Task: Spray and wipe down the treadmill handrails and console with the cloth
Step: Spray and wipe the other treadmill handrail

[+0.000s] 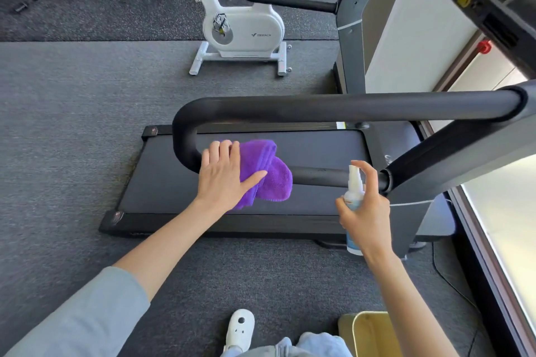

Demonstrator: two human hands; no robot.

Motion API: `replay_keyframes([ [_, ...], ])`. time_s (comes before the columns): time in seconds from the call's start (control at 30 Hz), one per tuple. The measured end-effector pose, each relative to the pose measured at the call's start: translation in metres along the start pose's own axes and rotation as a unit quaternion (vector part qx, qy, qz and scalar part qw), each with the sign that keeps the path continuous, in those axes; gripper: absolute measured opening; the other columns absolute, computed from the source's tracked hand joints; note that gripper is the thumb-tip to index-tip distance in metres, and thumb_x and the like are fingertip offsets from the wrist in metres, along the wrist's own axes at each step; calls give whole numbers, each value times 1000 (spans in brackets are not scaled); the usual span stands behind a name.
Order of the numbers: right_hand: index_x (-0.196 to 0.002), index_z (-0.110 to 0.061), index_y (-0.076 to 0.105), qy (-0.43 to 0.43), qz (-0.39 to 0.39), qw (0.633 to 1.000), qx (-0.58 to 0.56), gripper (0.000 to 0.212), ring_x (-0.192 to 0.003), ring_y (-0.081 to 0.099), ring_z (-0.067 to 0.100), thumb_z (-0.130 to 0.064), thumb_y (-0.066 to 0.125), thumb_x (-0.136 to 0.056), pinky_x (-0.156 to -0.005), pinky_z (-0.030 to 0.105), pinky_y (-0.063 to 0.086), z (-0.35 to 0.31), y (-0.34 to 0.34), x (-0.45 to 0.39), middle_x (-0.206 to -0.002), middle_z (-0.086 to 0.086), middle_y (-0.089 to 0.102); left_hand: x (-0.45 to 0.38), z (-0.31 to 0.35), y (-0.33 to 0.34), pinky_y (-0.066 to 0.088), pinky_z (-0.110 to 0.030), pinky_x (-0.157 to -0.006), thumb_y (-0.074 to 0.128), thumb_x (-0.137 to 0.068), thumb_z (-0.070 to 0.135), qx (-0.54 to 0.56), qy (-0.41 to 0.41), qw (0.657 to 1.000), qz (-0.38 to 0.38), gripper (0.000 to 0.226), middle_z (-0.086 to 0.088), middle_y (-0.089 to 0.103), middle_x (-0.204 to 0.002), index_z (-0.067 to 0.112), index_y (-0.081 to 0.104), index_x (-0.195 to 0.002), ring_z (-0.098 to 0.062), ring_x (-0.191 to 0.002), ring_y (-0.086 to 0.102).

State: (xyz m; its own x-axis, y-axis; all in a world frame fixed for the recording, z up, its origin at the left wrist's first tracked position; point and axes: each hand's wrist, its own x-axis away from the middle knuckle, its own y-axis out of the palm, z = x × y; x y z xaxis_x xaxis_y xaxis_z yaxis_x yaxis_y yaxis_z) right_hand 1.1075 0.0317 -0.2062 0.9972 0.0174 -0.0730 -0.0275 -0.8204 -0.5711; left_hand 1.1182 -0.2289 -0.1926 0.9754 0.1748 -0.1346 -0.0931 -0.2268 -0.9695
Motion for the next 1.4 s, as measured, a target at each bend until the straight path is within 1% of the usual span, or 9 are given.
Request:
replay_keyframes([
  [0.07,-129,-44,40,1,5,1000,3,70,-56,57,29,0,63,-80,-59,50,56,0,0,1,-67,0,57,1,-1,1,30,-41,-105,4,-78,82,11,3,1000,10,109,-16,39,-144,-1,38,-140,-31,-127,36],
  [0.17,-130,-44,40,0,4,1000,6,70,-57,57,28,0,63,-80,-58,48,55,0,4,2,-67,-1,57,-7,2,3,30,-47,-109,28,-86,75,157,91,980,76,92,-20,38,-147,3,41,-143,-36,-135,36],
  [0.3,-130,-43,40,-10,0,1000,5,71,-53,55,23,1,64,-80,-54,44,53,0,6,4,-65,-3,56,-9,4,18,41,-44,-97,37,-87,69,130,123,981,79,73,-8,61,-123,16,56,-134,-29,-110,58],
  [0.43,-131,-42,40,-11,8,1000,9,71,-55,55,23,1,65,-80,-56,46,54,2,4,5,-66,-2,57,-23,4,14,43,-41,-76,26,-91,65,120,0,991,50,70,-10,59,-101,15,62,-123,-30,-83,59],
  [0.57,-131,-43,40,-11,17,1000,8,72,-55,55,23,2,65,-80,-56,46,54,4,1,6,-66,-2,57,-23,0,25,43,-42,-81,23,-85,75,104,50,992,51,75,-7,62,-107,28,52,-137,-30,-85,62],
  [0.67,-131,-41,41,-17,28,999,10,71,-54,55,19,2,65,-80,-56,42,53,7,3,4,-67,-6,56,-22,0,29,45,-41,-84,28,-82,76,112,73,989,62,73,-5,66,-107,27,62,-124,-29,-89,64],
  [0.8,-132,-38,42,-15,38,999,4,70,-56,56,16,2,66,-80,-56,40,53,11,3,2,-71,-10,56,-29,34,30,48,-36,-68,38,-87,65,133,62,985,95,56,-6,67,-89,21,69,-102,-28,-73,64],
  [1.23,-132,-32,44,-28,62,998,-4,65,-56,52,8,0,66,-81,-50,18,39,38,-48,1,-62,-14,51,-52,176,23,49,-37,-81,40,-82,78,166,196,965,45,70,-3,60,-122,32,52,-133,-25,-99,61],
  [1.4,-132,-36,41,-18,46,999,-2,67,-57,52,19,0,65,-80,-59,38,49,32,-47,-5,-65,-8,52,-46,141,27,47,-38,-78,41,-77,82,140,188,969,72,77,-6,61,-113,27,55,-128,-27,-92,62],
])
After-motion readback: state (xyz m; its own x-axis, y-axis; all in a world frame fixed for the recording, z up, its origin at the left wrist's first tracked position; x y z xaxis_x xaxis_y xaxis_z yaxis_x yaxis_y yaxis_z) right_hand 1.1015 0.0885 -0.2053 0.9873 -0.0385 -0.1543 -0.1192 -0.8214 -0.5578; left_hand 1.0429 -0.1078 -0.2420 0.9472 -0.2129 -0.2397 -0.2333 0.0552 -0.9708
